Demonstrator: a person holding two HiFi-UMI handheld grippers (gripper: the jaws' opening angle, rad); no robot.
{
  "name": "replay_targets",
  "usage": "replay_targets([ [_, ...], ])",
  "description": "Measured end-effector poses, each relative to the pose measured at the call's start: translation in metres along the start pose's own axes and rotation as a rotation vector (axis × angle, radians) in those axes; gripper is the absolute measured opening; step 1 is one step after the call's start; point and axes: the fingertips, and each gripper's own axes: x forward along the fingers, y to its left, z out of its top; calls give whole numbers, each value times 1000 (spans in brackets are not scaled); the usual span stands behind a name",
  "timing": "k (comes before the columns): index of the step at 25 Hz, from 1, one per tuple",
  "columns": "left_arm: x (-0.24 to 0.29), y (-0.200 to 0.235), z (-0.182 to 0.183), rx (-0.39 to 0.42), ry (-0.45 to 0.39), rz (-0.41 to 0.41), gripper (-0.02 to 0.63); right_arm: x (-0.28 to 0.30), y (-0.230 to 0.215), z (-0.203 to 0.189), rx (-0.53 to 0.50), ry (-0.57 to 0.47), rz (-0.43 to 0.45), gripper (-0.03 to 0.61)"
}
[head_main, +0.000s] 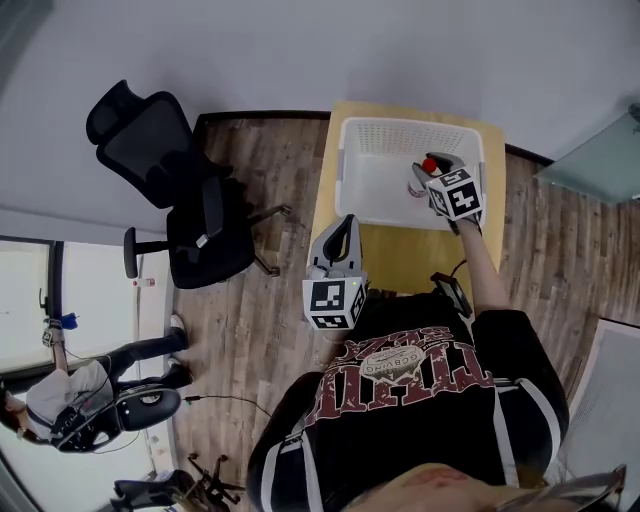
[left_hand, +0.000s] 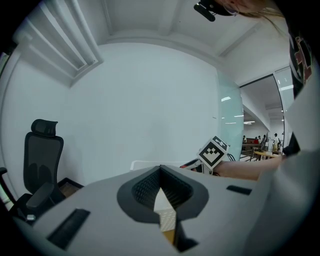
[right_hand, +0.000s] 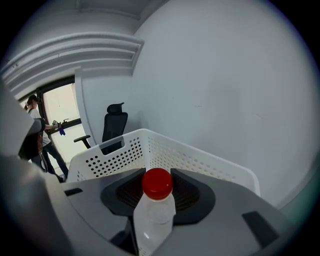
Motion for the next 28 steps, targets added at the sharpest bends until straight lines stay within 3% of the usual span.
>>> replay_targets([
  [15,7,-19,0,23,2,-80,26,-42,8,19,-8,-77,-24,166],
  [28,23,-57,4,42,7,-196,26,-113,-1,47,16,-220,-87,164],
])
